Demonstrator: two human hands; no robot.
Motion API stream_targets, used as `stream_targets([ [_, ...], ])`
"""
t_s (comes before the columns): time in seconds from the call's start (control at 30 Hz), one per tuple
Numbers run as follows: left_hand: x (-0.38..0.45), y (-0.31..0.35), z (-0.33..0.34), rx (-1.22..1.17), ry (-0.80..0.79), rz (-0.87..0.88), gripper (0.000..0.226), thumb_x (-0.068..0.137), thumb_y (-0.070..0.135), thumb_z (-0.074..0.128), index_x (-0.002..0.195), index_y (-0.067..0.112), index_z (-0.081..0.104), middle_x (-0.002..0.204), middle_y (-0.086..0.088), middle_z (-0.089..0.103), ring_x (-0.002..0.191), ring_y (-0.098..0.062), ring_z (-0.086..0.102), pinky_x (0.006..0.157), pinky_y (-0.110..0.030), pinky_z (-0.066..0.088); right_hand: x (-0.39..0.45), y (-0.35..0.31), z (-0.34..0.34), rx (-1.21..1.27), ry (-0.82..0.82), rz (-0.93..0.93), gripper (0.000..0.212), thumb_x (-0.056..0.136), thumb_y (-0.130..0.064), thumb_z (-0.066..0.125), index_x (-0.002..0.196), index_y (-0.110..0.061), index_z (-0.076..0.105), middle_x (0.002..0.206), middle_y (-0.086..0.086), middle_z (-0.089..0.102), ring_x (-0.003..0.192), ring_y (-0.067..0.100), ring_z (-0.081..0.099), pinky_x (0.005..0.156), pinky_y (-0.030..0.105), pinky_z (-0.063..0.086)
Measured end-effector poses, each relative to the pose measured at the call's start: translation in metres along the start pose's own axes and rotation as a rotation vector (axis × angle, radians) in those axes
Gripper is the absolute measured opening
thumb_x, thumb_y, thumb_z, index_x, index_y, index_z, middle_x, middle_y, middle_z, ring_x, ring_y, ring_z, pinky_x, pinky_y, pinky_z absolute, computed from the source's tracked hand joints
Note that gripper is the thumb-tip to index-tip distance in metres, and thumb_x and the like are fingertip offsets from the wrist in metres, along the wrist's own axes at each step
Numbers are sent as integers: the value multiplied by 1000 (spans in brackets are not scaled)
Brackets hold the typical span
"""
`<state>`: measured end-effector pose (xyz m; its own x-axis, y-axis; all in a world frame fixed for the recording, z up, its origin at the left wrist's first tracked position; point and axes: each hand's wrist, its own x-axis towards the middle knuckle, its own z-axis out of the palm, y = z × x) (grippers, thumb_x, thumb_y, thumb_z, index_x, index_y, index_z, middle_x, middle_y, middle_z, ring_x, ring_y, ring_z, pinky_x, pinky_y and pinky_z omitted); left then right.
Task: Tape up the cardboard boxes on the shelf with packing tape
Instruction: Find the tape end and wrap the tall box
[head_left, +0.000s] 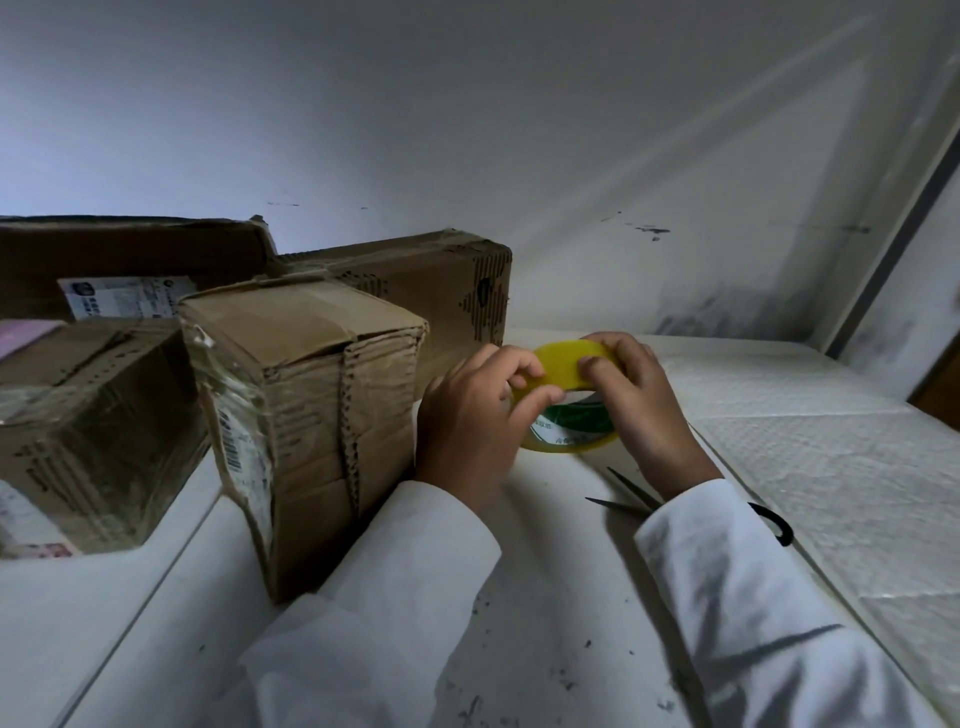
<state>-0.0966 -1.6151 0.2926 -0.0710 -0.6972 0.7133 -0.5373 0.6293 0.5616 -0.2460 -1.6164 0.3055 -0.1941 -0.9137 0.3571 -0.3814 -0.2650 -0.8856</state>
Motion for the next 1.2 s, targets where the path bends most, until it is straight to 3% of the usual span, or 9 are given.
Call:
stream_targets([
  [0.1,0,2,1,10,12,6,16,75,38,62,79,23,64,77,12,54,75,-15,51,67,-42,48,1,2,0,1,-9,4,20,68,-45,48,85,-38,56,105,-5,51,112,24,48,98,41,42],
  [0.23,-1,2,2,36,9,53,28,78,46,54,85,20,63,87,6,57,79,-17,52,67,-37,47,2,1,-1,131,-54,2,19,69,-36,50,83,-25,54,82,-3,56,79,13,53,65,22,44],
  [0.33,-2,2,2,47,-42,58,32,80,47,55,97,20,63,98,4,57,80,-16,51,66,-32,46,1,0,-2,165,-37,-7,16,70,-32,49,81,-23,54,75,-5,54,68,8,51,54,13,41],
  [0.67,-2,2,2,3,-45,-28,16,79,37,55,85,22,59,83,12,51,72,-11,47,63,-31,45,0,-1,0,133,-13,10,18,70,-36,49,82,-23,54,78,-3,54,72,11,51,62,25,40],
  [0.8,-4,-1,6,46,-58,39,34,82,48,48,95,18,58,95,7,51,80,-13,50,63,-26,38,-1,-2,-1,148,-8,16,18,70,-35,49,82,-22,54,76,-3,54,70,11,51,60,24,41],
  [0.9,-4,-3,7,60,-73,12,44,80,54,48,105,19,58,110,3,53,90,-16,53,68,-30,43,-1,-3,-2,163,0,19,17,70,-33,50,81,-21,55,75,-3,53,68,10,51,59,22,40],
  [1.07,-3,-3,7,28,-11,14,39,78,52,47,88,16,58,101,2,57,87,-19,54,68,-32,45,0,-3,-1,149,7,24,7,78,-29,53,79,-22,54,74,-5,52,67,7,50,56,17,41],
  [1.2,-4,-1,8,45,-21,11,25,82,40,54,81,15,56,96,2,56,80,-18,53,63,-27,40,-1,-4,0,144,-1,34,15,71,-34,49,79,-22,54,75,-5,53,68,8,50,57,20,39],
])
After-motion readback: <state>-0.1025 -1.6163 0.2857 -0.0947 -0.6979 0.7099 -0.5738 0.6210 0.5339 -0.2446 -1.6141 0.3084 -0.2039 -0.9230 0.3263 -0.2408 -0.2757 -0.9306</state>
